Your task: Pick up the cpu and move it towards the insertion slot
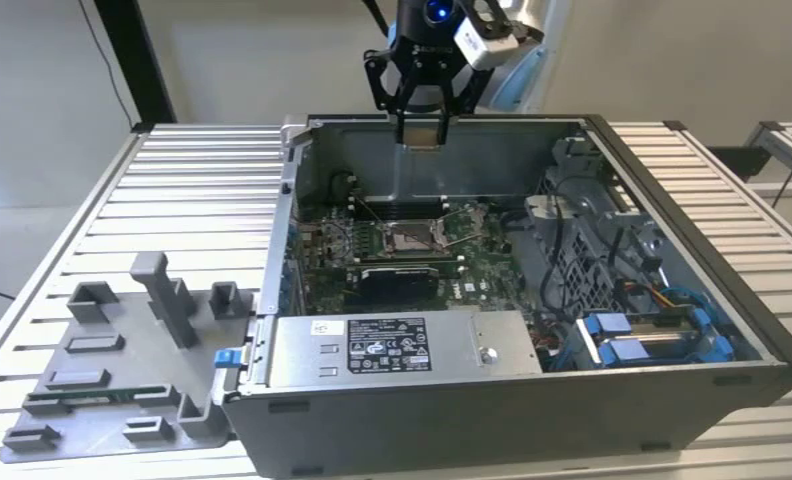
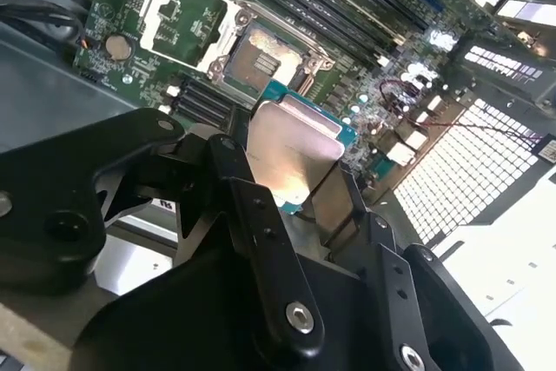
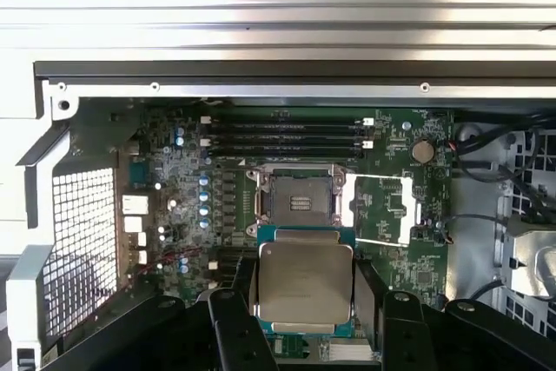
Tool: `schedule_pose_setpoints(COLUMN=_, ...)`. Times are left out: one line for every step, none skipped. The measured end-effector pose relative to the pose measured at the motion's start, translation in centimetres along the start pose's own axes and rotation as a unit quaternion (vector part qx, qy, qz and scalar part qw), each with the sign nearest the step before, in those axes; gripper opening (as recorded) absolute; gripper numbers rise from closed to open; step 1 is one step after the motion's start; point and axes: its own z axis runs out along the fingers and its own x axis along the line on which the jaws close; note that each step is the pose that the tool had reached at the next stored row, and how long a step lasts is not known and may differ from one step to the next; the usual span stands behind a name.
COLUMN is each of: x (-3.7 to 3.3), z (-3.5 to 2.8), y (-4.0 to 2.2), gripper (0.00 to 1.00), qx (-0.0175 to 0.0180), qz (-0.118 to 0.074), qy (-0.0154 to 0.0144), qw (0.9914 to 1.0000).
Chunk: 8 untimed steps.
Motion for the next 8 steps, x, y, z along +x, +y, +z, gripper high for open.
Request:
schedule_pose_setpoints(x=0.00, z=0.00, y=0.00, gripper=0.00, qx=0.0000, qz=0.000, qy=0.0000, qw=1.00000)
schedule_pose_setpoints(x=-0.01, z=0.00, y=0.00, gripper=0.00, qx=0.0000, qz=0.000, qy=0.0000, qw=1.00000)
schedule_pose_setpoints(x=-0.01, z=0.00, y=0.00, gripper=0.00, qx=0.0001, qz=0.000, qy=0.0000, qw=1.00000)
schedule_pose_setpoints(x=-0.01, z=-0.01, y=0.00, gripper=0.00, qx=0.0001, qz=0.000, qy=0.0000, qw=1.00000)
schedule_pose_setpoints(x=-0.01, z=-0.01, y=0.00, gripper=0.00, qx=0.0001, qz=0.000, qy=0.0000, qw=1.00000)
schedule_pose_setpoints(x=-0.01, z=-0.01, y=0.00, gripper=0.00, qx=0.0001, qz=0.000, qy=0.0000, qw=1.00000)
schedule_pose_setpoints(x=-0.01, z=-0.01, y=0.00, gripper=0.00, qx=0.0001, qz=0.000, qy=0.0000, qw=1.00000)
schedule_pose_setpoints(x=-0.01, z=-0.01, y=0.00, gripper=0.00, qx=0.0001, qz=0.000, qy=0.0000, qw=1.00000)
